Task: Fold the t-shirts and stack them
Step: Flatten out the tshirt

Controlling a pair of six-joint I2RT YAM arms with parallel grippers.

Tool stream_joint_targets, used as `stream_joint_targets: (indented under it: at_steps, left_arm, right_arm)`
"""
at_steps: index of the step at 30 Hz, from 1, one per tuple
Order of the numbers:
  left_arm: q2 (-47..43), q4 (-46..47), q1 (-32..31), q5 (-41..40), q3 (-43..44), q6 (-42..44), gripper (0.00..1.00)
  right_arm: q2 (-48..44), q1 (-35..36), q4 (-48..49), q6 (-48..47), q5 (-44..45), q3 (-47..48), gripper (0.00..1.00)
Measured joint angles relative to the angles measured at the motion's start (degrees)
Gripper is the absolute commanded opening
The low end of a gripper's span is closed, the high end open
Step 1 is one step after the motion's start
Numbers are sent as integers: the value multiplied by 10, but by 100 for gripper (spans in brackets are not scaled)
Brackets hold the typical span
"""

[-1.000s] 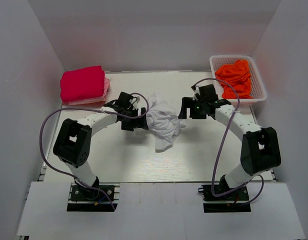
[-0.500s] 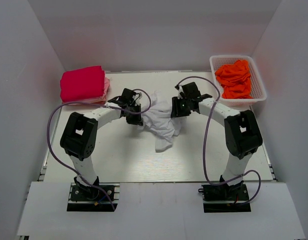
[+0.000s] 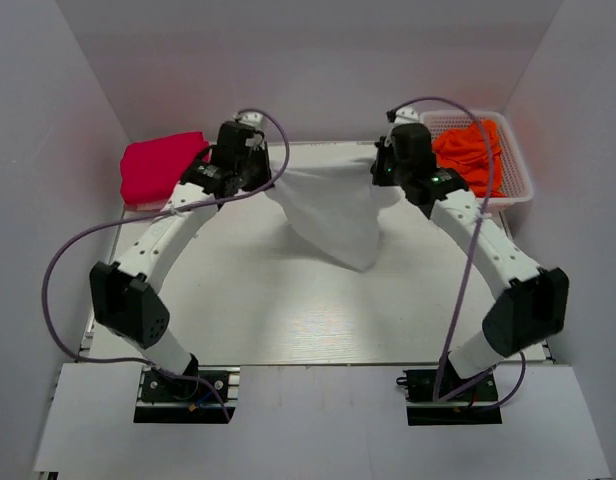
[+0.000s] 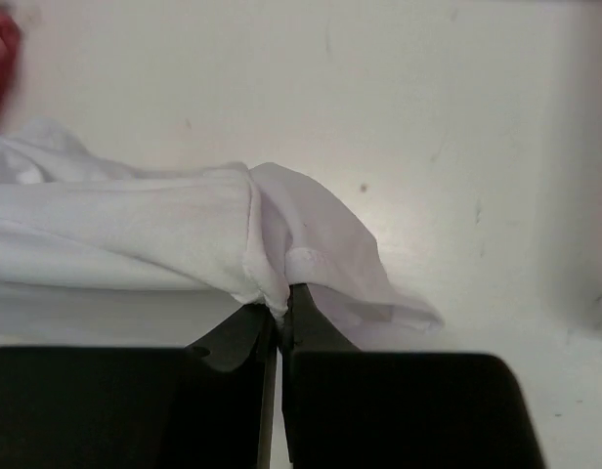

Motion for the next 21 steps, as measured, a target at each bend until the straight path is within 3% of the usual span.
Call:
stream_joint_targets:
  at_steps: [4,8,16,21]
  left_arm:
    - [-64,-3,-2,-11,62,2,0]
    - [-143,15,-5,33,68,10,0]
    - [-282,69,-9,101,59,20,0]
    - [-304,68,-11,96,59,0,0]
  right_arm:
    - [-92,1,11,-22,31,31,0]
    - [-183,5,21,-52,22,45,0]
    - [-344,7,49,-101,-95,40,0]
    - [-390,8,62,-95,-145,-3,0]
